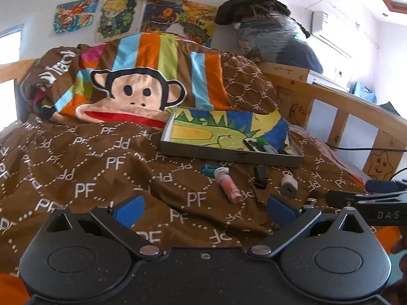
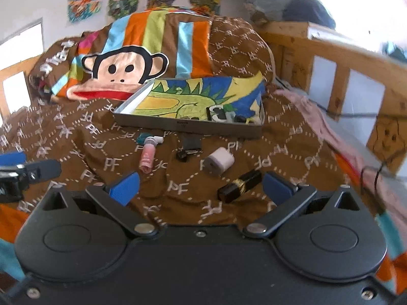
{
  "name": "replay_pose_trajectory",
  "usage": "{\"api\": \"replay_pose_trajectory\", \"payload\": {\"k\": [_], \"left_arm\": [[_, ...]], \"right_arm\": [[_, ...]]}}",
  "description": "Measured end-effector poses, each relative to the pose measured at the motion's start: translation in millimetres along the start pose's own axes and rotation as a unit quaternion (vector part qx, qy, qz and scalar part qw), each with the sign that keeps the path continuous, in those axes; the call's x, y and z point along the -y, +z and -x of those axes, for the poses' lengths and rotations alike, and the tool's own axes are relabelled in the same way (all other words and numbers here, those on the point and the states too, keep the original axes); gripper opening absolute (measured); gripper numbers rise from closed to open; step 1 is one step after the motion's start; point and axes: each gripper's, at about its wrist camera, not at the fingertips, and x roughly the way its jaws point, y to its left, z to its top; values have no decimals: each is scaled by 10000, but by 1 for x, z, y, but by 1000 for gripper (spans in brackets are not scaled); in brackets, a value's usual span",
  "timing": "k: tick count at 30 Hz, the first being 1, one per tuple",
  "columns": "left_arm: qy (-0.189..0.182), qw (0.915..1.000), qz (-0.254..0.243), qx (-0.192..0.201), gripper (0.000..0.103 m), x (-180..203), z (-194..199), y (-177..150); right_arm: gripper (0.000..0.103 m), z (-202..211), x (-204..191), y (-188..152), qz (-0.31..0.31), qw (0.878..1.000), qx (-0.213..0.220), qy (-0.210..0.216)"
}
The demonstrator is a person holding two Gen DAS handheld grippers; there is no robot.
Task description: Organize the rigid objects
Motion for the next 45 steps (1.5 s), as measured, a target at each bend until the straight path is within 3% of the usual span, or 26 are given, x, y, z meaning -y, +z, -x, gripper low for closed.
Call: {"api": "replay_pose_trajectory", "payload": {"k": [3, 9, 21, 27, 31, 35, 36, 41, 44, 45], "left_arm": [[-101, 9999, 10, -17, 102, 0, -10, 3], [-338, 9993, -59, -132, 102, 2, -43, 13], [-776, 9949, -16, -644, 102, 12, -137, 32], [-913, 9894, 24, -1128, 99, 18, -180, 34], [-935, 9853, 45, -1433, 86, 20, -199, 32], [-921, 9810, 244, -1691, 64, 17, -215, 29], [-935, 9798, 296, -1743, 53, 16, -218, 29], [-1071, 9751, 200, -1930, 31, 21, -223, 26], [-1229, 9717, 73, -2017, 29, 27, -221, 24], [-1242, 9714, 14, -2022, 28, 29, -221, 23]], "right_arm": [[103, -12, 5, 4, 197, 9997, -90, -60], [103, -45, 20, 9, 6, 9993, -371, -64], [103, -108, 37, 6, -423, 9953, -861, 139], [103, -139, 52, 0, -847, 9893, -1158, 267], [102, -156, 59, -3, -1117, 9853, -1253, 324], [100, -169, 64, -10, -1446, 9792, -1342, 479], [97, -171, 64, -10, -1450, 9793, -1328, 485], [78, -176, 57, -10, -1361, 9815, -1243, 526], [64, -177, 54, -8, -1331, 9817, -1241, 565], [55, -177, 53, -8, -1338, 9813, -1263, 573]]}}
